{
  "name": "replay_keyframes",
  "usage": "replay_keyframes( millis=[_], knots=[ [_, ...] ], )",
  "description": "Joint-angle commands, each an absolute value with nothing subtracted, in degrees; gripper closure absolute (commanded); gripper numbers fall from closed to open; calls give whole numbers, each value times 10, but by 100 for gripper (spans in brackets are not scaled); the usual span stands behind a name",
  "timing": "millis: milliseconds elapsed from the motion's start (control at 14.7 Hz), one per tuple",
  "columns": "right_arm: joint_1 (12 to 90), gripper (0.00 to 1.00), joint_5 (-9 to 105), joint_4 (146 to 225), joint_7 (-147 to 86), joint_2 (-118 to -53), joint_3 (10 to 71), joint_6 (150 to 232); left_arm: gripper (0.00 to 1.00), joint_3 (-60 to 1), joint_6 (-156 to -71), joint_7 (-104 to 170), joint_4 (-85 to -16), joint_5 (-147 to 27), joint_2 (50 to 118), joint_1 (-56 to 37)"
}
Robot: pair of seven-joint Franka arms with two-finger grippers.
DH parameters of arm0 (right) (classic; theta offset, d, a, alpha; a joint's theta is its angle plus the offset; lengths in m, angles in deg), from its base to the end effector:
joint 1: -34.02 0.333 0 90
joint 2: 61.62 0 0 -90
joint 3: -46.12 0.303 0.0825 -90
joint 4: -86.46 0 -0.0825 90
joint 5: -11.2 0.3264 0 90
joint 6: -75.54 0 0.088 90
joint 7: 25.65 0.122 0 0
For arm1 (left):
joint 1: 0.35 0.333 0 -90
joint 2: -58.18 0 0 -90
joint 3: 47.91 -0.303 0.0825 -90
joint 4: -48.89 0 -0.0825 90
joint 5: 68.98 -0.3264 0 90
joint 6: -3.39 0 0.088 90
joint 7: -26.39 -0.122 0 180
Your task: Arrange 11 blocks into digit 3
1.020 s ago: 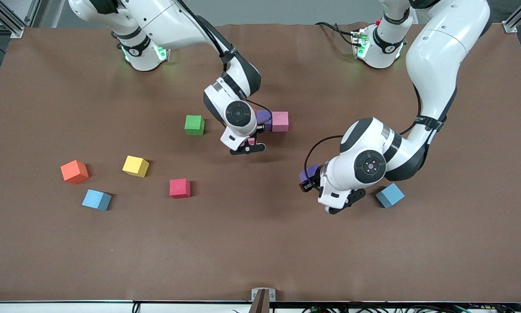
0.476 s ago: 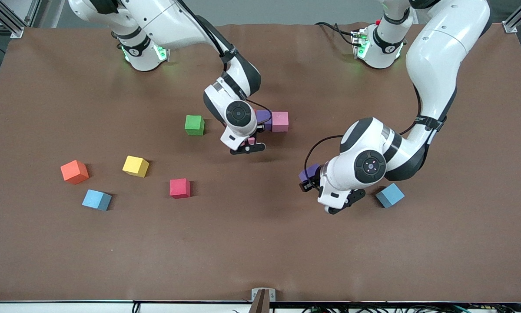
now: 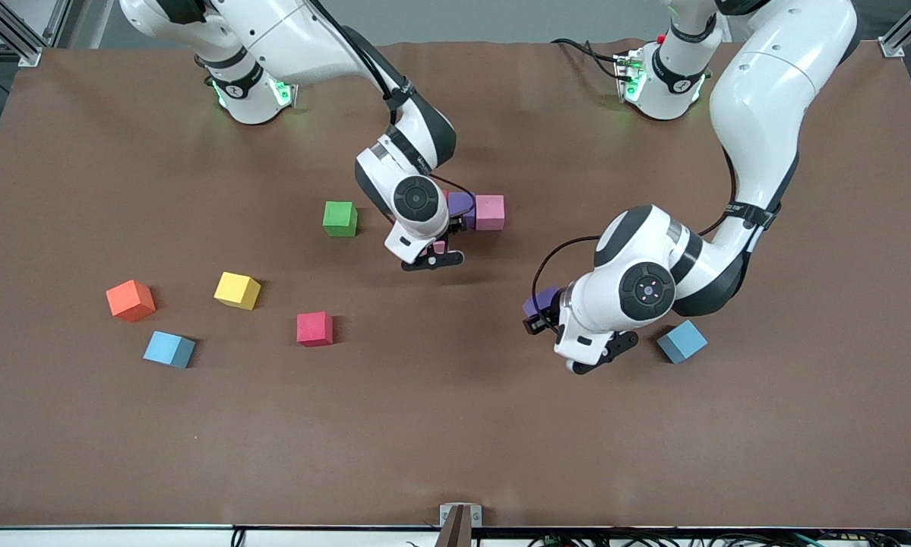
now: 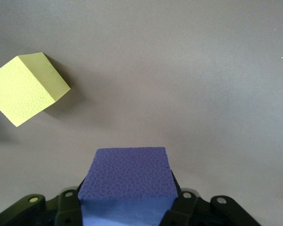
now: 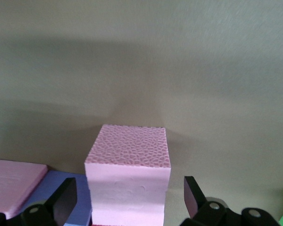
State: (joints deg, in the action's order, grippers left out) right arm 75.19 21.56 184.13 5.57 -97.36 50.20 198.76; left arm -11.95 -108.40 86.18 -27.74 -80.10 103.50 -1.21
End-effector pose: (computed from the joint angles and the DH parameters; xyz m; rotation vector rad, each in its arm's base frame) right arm 0.4209 0.4328 0.2326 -3.0757 -0.1884 0.3927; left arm 0.5918 -0.3033 0.3147 2.8997 0.6852 -0.3202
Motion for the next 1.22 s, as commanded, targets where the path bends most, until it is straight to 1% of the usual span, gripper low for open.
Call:
replay_keyframes(
  millis=[0, 408, 544, 680, 884, 1155],
  knots=[
    [735, 0, 224, 1848, 55, -928, 491, 1981, 83, -118, -1081, 849, -280, -793, 1027, -10],
    [722, 0, 223, 1826, 50, -930, 368, 1990, 83, -118, -1081, 852, -278, -795, 1027, -12],
    [697, 0, 218, 1804, 49, -934, 364, 1994, 83, -118, -1081, 854, -278, -794, 1027, -13],
    [668, 0, 210, 1802, 15, -940, 359, 2037, 83, -118, -1085, 852, -278, -794, 1027, -13],
    [616, 0, 201, 1801, -161, -972, 358, 2089, 83, -118, -1087, 852, -277, -794, 1026, -13],
    [577, 0, 197, 1787, -248, -995, 358, 2090, 83, -119, -1088, 853, -277, -794, 1024, -11]
  ],
)
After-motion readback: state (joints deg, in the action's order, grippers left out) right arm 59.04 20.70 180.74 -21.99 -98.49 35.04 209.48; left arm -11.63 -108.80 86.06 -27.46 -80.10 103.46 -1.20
